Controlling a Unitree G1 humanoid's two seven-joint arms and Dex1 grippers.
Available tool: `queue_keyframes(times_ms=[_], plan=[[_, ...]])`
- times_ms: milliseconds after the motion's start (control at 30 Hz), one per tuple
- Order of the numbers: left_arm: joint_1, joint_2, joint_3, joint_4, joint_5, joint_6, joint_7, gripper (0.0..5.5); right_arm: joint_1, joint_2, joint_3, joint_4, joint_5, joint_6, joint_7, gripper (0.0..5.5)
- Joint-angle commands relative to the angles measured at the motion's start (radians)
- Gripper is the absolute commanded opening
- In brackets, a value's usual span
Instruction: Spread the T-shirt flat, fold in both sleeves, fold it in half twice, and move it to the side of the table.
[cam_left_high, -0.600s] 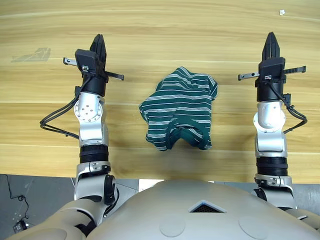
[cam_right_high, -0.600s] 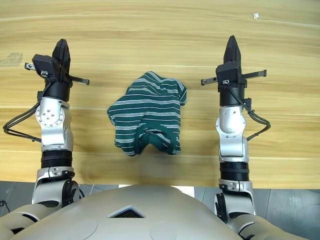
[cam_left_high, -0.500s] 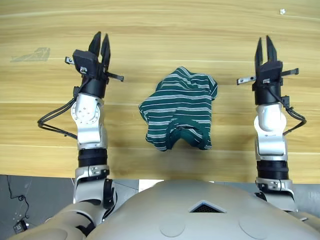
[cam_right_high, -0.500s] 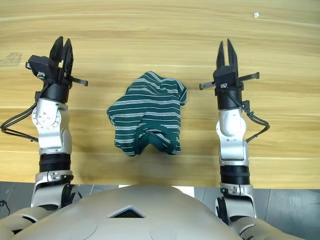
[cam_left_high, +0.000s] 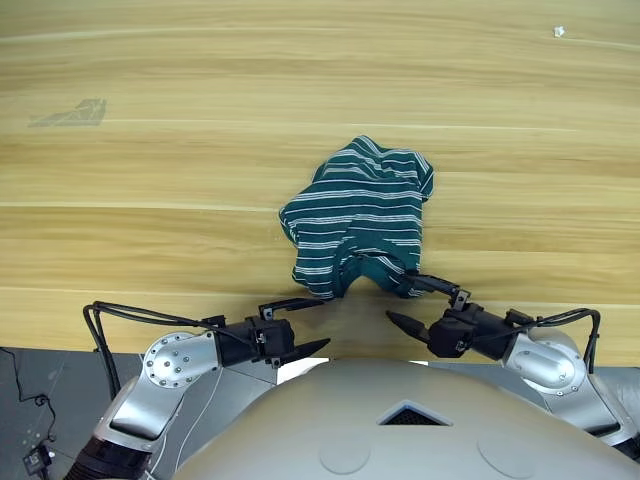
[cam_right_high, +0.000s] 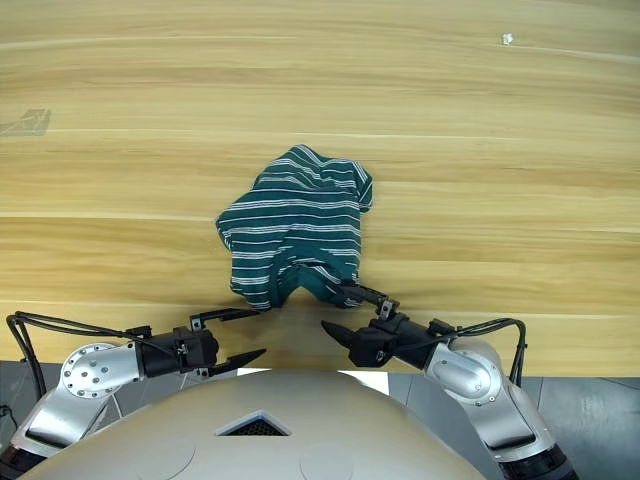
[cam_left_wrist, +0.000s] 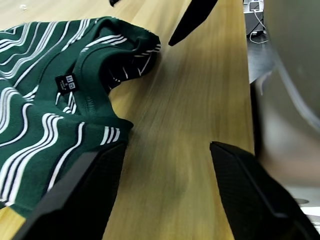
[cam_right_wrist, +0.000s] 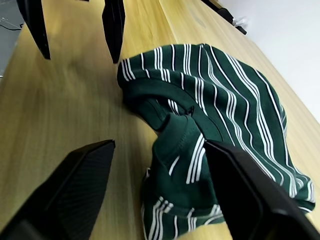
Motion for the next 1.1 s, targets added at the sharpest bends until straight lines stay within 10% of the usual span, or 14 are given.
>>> queue_keyframes(times_ms=[33,400,800,1100], plan=[[-0.063,-0.030,-0.036,0.060,0.086,-0.003,0.044,3.06,-0.047,0.016,-0.011,0.032,-0.094,0.039,-0.031,3.27],[-0.207,-0.120,-0.061,0.193,0.303,-0.089,0.246,3.06,-0.126,0.036,-0.021,0.116,-0.236,0.060,-0.114,2.16],[-0.248,-0.145,-0.023,0.176,0.298,-0.183,0.355,1.08,-0.120,0.028,-0.028,0.130,-0.223,0.039,-0.113,0.02],[-0.262,-0.176,-0.012,0.193,0.253,-0.196,0.382,0.01,-0.095,0.025,-0.055,0.086,-0.159,0.007,-0.110,0.00]])
